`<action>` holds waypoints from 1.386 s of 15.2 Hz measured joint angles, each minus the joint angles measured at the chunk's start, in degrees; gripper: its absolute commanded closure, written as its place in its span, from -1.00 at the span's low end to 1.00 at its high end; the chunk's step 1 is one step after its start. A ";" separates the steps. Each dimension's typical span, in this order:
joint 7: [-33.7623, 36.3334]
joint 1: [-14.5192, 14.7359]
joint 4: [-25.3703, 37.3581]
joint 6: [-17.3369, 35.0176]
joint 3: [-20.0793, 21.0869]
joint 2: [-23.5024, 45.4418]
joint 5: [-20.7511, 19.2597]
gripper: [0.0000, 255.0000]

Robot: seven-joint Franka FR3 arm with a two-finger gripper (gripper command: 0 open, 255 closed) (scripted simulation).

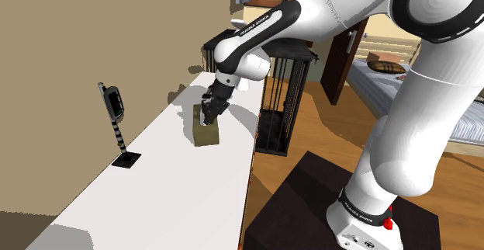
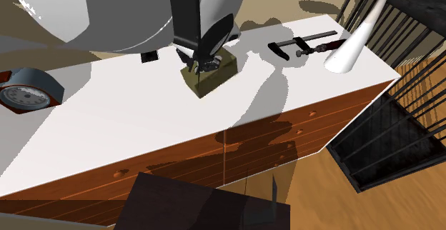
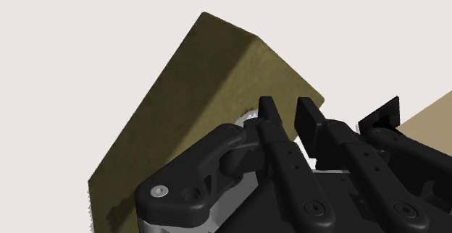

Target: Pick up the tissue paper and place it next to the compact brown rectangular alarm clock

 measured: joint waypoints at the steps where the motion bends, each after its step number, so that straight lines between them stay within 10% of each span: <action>1: -0.02 -0.03 0.03 0.01 -0.04 0.01 0.00 1.00; 21: 5.83 -0.60 3.55 -8.40 -0.36 -5.67 -4.94 1.00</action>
